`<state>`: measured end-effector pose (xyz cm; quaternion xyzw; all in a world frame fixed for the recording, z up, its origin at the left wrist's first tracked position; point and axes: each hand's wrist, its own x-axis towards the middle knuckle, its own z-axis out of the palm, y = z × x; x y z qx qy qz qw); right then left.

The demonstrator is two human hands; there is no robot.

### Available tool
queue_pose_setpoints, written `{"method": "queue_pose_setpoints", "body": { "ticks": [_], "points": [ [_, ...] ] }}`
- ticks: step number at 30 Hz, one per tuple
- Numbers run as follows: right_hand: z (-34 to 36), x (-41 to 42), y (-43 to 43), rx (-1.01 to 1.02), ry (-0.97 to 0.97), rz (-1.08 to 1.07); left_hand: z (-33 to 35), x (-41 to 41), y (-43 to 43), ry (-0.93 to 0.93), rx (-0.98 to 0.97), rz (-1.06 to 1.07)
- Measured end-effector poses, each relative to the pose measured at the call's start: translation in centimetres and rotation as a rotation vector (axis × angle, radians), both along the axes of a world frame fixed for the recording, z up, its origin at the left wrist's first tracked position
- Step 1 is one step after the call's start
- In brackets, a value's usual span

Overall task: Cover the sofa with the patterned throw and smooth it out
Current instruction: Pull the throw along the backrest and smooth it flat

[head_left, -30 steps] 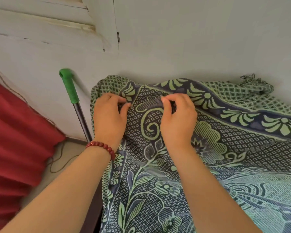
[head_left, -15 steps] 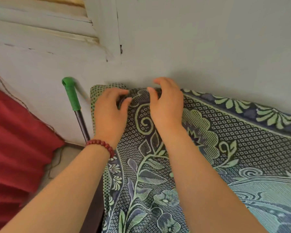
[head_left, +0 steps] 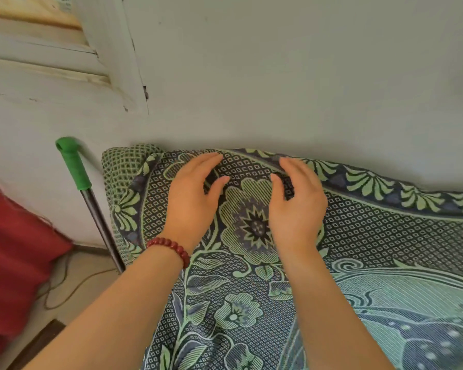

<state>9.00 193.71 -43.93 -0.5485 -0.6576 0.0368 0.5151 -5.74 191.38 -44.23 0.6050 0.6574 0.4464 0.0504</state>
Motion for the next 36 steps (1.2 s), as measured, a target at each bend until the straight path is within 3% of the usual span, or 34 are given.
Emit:
{"method": "queue_pose_setpoints", "body": {
  "ticks": [3, 9, 17, 23, 28, 36],
  "points": [
    [-0.2, 1.6, 0.0, -0.004, -0.018, -0.016, 0.4, 2.1, 0.2, -0.031, 0.073, -0.055],
    [-0.6, 6.3, 1.4, -0.038, -0.026, -0.125, 0.8, 4.9, 1.7, 0.001, 0.026, -0.086],
    [1.1, 7.5, 4.5, -0.054, -0.056, -0.051, 1.6, 5.6, 3.1, -0.175, 0.073, 0.067],
    [2.6, 5.4, 7.8, -0.067, -0.007, -0.014, 3.0, 4.6, 4.7, -0.13, 0.031, 0.183],
    [2.6, 6.0, 8.3, -0.127, -0.112, 0.013, 3.0, 4.3, 5.6, -0.277, -0.056, 0.164],
    [2.6, 7.5, 5.0, -0.027, -0.018, 0.129, 3.1, 6.7, 3.7, -0.365, 0.048, 0.096]
  ]
}}
